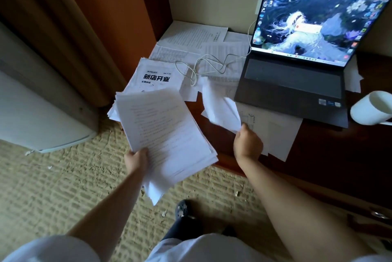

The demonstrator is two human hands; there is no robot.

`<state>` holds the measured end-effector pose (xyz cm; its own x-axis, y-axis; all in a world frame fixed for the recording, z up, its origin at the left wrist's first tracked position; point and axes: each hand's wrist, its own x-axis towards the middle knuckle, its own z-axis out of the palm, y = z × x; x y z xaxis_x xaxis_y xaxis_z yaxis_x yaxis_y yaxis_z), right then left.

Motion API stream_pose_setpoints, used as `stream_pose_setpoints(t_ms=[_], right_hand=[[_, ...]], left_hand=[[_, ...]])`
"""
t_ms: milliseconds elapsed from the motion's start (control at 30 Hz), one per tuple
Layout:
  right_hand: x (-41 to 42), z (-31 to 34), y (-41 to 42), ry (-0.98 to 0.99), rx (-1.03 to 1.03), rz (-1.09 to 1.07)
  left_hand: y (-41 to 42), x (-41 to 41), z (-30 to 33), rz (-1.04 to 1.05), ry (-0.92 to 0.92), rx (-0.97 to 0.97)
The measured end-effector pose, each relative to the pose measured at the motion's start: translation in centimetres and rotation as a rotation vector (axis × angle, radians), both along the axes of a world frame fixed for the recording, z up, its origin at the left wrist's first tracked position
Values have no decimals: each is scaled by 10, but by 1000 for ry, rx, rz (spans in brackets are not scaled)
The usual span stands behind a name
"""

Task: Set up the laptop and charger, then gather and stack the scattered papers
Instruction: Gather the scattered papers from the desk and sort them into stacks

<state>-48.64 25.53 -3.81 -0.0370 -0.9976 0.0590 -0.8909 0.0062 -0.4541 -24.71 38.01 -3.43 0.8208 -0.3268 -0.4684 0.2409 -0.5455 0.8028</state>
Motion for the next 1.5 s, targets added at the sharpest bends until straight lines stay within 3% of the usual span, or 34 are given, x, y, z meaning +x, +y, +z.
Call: stream_pose_setpoints(t_ms=[167,333,433,500,600,700,767,900,1067,1167,1300,1400,1500], right_hand=[[19,21,15,25,-211,208],[32,30,36,-23,-476,550],[15,13,47,29,-153,860],[-4,4,48,109,106,928],[-28,4,50,86,211,923],[-44,2,54,56,247,965],[-52,1,54,116,251,972],[-56,2,51,217,189,939],[-68,9,48,425,58,614],[-68,7,44,267,-82,588],[-40,14,61,109,-266,946],[-27,2,77,145,-128,1132],[-27,-8,81,161,24,1034]], left_hand=[[-6,-6,0,-163,-76,110],[-24,-29,13,-359,117,-4],[-22,-34,6,-485,350,-88],[-22,-30,-7,-382,455,-152],[-21,-28,-10,-241,706,-309],[-26,-25,-5,-318,840,-343],[-27,-26,-1,-370,765,-276],[-27,-35,-3,-334,447,-90],[-22,-42,-4,-321,94,26],[-15,-43,-4,-368,-67,98],[-13,-43,-6,-305,155,26],[-17,-51,-1,-217,259,-105],[-12,-49,6,-229,546,-347]])
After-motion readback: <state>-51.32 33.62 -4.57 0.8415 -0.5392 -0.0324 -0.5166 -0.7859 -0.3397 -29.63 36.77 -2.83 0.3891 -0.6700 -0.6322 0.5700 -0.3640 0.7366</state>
